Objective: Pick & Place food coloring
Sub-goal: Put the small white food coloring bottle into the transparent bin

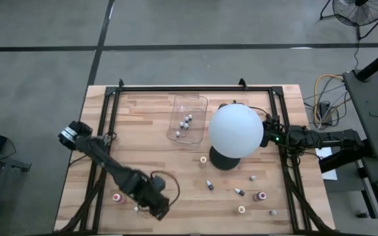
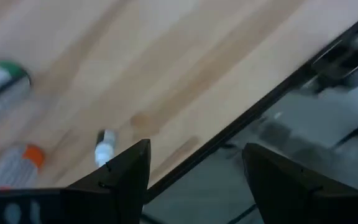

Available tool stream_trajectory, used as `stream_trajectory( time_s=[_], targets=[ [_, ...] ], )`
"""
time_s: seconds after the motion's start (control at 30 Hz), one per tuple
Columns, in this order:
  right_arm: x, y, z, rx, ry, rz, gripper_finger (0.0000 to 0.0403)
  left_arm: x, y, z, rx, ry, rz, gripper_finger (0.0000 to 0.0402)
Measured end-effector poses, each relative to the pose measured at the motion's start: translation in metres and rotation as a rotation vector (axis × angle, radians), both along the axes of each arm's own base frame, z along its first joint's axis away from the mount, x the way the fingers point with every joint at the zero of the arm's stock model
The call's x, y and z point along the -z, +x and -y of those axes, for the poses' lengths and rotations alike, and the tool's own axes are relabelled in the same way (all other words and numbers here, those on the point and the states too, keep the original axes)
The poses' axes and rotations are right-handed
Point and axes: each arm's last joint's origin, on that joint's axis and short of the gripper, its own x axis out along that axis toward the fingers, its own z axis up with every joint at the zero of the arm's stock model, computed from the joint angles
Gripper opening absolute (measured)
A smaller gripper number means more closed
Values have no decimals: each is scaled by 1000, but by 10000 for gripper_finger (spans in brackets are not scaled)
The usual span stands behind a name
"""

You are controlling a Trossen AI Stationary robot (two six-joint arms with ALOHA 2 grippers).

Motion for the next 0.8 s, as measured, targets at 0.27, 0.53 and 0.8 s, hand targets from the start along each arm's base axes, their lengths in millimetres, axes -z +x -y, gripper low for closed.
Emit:
stream_trajectory(
  time_s=[0.27, 0.53, 0.8],
  targets=[
    [0, 0, 0, 0, 0, 0, 302, 35, -20, 34, 123, 91, -126, 225],
    [0, 0, 0, 0, 0, 0, 302, 46, -28, 36, 264, 230, -113, 225],
    [0, 0, 0, 0, 0, -1, 302, 61, -38, 36, 450, 252, -104, 225]
  ],
)
